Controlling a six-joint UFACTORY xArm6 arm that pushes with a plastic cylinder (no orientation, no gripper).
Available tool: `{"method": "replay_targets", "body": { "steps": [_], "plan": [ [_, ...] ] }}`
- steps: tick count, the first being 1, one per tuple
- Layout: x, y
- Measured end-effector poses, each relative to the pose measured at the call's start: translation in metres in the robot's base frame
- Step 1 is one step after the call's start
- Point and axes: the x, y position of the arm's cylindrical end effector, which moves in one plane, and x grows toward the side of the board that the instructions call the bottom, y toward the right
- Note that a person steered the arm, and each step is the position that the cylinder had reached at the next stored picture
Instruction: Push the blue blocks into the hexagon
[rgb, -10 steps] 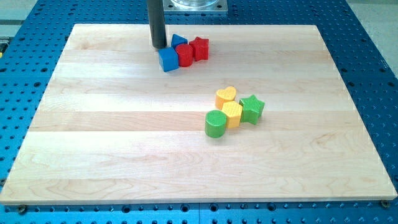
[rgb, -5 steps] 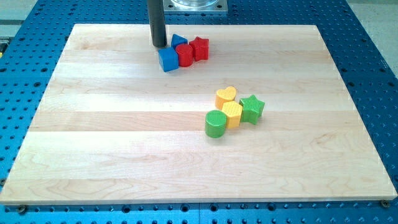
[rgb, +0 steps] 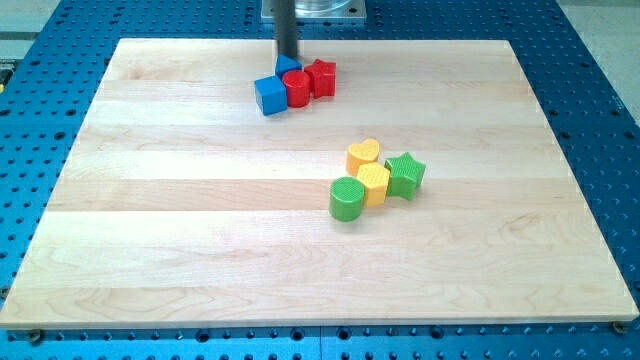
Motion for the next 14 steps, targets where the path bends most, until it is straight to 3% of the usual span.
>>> {"method": "replay_targets", "body": {
  "steps": [1, 2, 8, 9, 10, 11, 12, 14],
  "plan": [
    [0.03, 0.064],
    [0.036, 0.081],
    [0.036, 0.088],
    [0.067, 0.088],
    [0.072, 0.083],
    [0.048, 0.053],
    [-0.003, 0.053],
    [-0.002, 0.003]
  ]
}}
